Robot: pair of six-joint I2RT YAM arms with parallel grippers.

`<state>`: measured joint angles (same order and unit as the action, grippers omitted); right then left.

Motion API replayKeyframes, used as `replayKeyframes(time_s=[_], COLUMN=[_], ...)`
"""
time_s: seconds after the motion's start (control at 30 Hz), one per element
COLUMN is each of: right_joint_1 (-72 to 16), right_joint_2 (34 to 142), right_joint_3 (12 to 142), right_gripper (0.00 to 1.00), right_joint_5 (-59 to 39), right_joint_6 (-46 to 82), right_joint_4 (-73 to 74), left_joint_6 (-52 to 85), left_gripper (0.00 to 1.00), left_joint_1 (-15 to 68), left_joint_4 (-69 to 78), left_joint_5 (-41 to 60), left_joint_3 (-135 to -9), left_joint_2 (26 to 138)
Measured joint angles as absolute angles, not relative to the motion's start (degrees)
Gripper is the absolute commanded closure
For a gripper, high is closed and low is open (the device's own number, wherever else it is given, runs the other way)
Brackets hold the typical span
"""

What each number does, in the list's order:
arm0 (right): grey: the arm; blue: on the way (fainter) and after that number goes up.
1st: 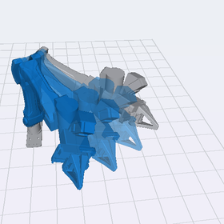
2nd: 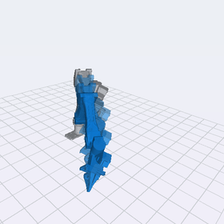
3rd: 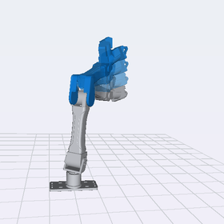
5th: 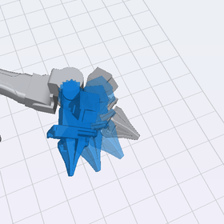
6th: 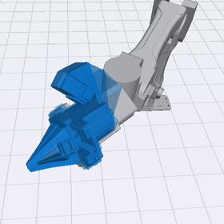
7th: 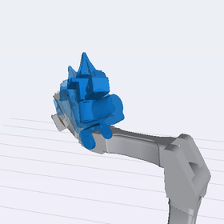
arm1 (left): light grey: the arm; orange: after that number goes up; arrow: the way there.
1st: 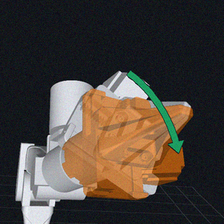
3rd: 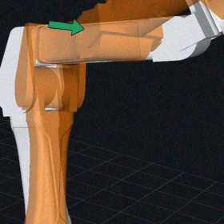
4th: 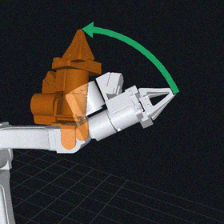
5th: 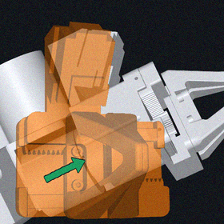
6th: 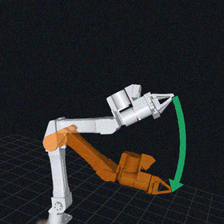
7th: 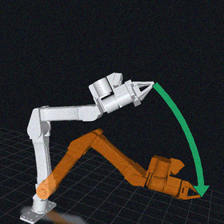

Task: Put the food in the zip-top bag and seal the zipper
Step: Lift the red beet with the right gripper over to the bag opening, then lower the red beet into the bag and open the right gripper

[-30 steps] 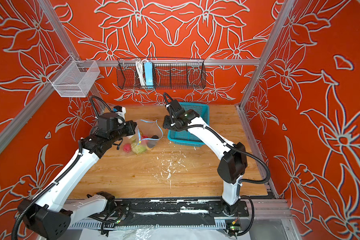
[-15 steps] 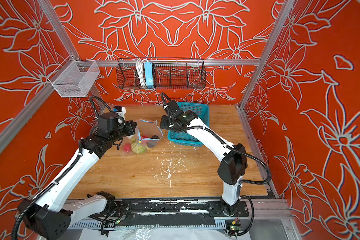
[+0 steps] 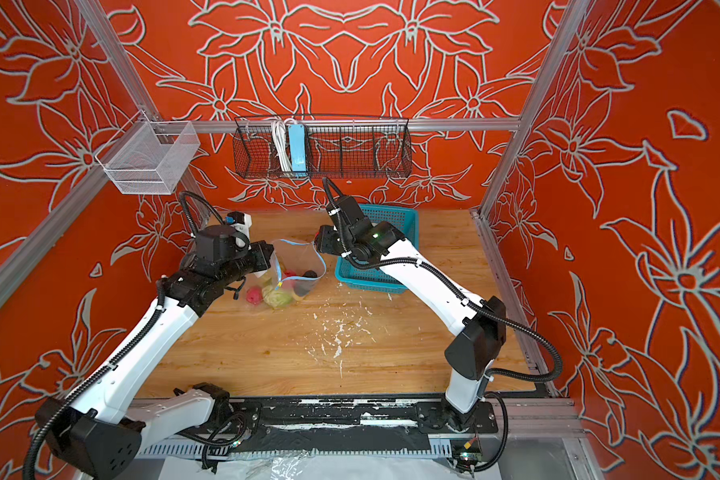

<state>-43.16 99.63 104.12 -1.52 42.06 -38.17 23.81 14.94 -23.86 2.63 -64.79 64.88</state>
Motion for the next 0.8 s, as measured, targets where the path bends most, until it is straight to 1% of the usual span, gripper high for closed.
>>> replayKeyframes(time_s=[0.33, 0.6, 0.8], right_joint_1=[-50.0, -51.48, -51.51], right_joint_2=[103.0, 107.57, 109.4], right_joint_3=[109.3, 112.46, 112.49], right_gripper=[0.55, 0.54, 0.46], right_joint_5=[3.73, 4.29, 4.27], right_joint_6=[38.96, 37.69, 37.69], right_joint_4=[-38.96, -40.07, -40.84], left_joint_6=[23.81, 23.81, 23.81], left_gripper=[1.0, 1.0, 1.0], left_joint_1=[14.94, 14.94, 14.94], left_joint_4=[-23.86, -23.86, -23.86], left_joint_5=[2.63, 2.63, 2.61], left_joint_3=[-64.79, -64.79, -64.79], left_joint_2=[64.88, 64.88, 64.88])
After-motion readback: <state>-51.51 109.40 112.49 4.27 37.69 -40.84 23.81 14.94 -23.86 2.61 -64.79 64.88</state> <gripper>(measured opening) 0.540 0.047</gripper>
